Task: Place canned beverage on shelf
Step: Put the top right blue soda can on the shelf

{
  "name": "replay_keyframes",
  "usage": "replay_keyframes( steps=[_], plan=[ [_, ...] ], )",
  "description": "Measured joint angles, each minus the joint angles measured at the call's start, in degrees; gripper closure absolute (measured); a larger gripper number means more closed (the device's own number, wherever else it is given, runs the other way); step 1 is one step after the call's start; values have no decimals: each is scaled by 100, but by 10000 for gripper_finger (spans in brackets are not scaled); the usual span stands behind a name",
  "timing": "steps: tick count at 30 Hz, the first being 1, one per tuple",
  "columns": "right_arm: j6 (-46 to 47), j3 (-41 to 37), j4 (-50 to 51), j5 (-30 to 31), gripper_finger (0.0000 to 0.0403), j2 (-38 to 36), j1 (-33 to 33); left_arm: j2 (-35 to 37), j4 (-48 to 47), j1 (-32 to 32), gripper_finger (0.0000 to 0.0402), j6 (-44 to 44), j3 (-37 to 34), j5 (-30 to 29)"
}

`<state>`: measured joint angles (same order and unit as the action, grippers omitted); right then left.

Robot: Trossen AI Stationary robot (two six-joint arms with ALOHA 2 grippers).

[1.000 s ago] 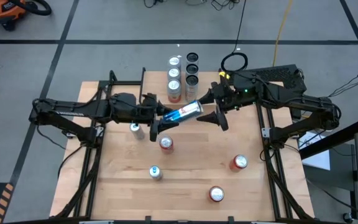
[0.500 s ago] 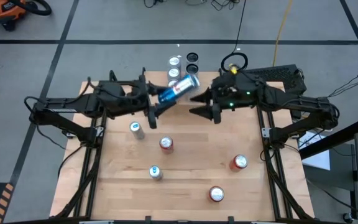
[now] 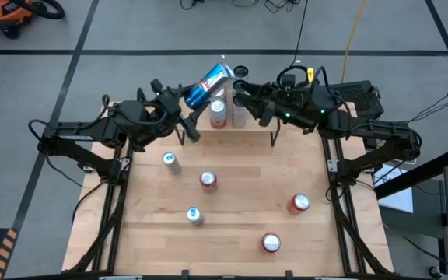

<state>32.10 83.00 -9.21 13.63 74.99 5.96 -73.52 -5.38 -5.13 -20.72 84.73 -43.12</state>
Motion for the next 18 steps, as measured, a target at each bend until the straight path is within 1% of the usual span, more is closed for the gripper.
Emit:
replay_keyframes(
  steps=[3,5,8,12,18],
  plan=[
    [93,0,-193,60,41,99,57,-94,398,0,165,-212,11,-131],
    [220,0,-337,219,36,174,86,-158,549,-2,165,-430,11,-250],
    [190,0,-778,281,29,307,147,-270,881,0,165,-723,11,-277],
    [49,0,-1258,119,26,394,240,-418,1237,0,165,-1123,9,-516],
    [-83,0,-1353,-186,25,407,401,-626,1546,0,165,-1270,7,-539]
  ],
)
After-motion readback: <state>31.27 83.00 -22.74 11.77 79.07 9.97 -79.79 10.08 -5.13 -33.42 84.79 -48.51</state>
